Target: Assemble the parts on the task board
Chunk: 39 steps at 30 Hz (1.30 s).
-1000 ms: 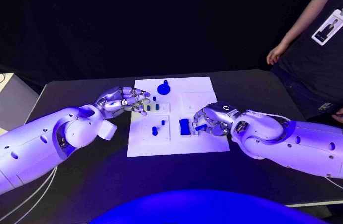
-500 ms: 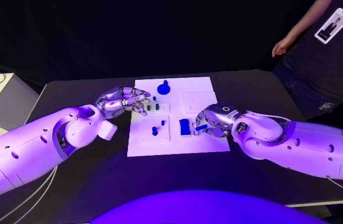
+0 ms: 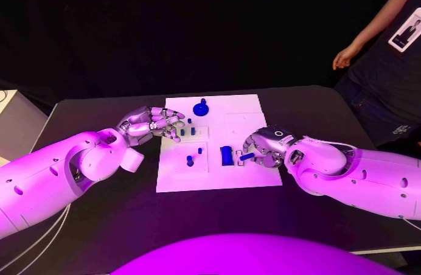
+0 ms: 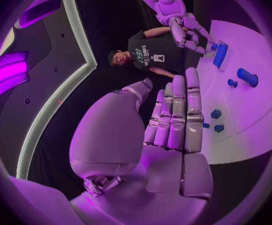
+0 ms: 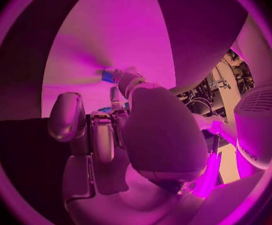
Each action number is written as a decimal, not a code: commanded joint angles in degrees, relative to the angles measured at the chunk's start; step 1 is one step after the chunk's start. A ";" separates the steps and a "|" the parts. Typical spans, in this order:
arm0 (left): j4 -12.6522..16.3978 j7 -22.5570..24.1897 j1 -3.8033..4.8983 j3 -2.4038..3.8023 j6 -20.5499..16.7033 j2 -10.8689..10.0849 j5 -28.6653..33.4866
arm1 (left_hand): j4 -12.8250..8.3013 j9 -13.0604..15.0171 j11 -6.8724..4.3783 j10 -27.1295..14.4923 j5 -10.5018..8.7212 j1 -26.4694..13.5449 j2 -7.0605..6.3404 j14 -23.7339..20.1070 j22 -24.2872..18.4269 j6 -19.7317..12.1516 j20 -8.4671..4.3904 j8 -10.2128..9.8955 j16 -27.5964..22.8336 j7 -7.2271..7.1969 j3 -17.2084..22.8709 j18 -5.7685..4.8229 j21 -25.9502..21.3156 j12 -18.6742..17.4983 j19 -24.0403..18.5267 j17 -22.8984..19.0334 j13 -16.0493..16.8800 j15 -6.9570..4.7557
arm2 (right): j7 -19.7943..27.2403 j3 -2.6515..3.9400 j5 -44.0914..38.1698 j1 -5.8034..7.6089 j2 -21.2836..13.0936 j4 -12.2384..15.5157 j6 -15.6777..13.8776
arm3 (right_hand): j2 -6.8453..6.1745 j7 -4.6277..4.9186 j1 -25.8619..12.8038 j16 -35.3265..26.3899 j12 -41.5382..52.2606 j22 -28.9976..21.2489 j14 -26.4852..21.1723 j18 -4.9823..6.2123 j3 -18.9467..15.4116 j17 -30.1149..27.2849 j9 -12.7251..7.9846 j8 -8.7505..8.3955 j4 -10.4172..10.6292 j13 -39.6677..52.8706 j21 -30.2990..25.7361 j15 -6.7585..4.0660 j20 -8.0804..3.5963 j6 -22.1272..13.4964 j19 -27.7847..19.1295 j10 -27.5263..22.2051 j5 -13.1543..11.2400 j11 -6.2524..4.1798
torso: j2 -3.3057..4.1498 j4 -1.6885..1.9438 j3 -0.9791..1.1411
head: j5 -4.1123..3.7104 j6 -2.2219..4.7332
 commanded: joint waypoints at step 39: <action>0.01 0.12 -0.08 0.02 1.27 0.05 -0.01 | 0.16 0.03 -0.10 -0.61 0.07 0.10 0.36 -0.57 0.34 -0.48 0.22 -0.27 0.41 0.06 0.02 -0.13 0.42 0.54 -0.58 0.28 0.22 0.14 | -1.42 -0.01 -1.08 -0.68 1.42 -0.91 1.75 | 1.51 -0.59 -1.65 0.24 0.55 9.27 5.74 -0.08 0.79 13.85 -0.28 0.71 0.81 9.19 0.76 -0.17 0.09 2.56 3.15 1.00 0.82 -0.22 | 0.00 -0.02 0.01 | 0.13 0.00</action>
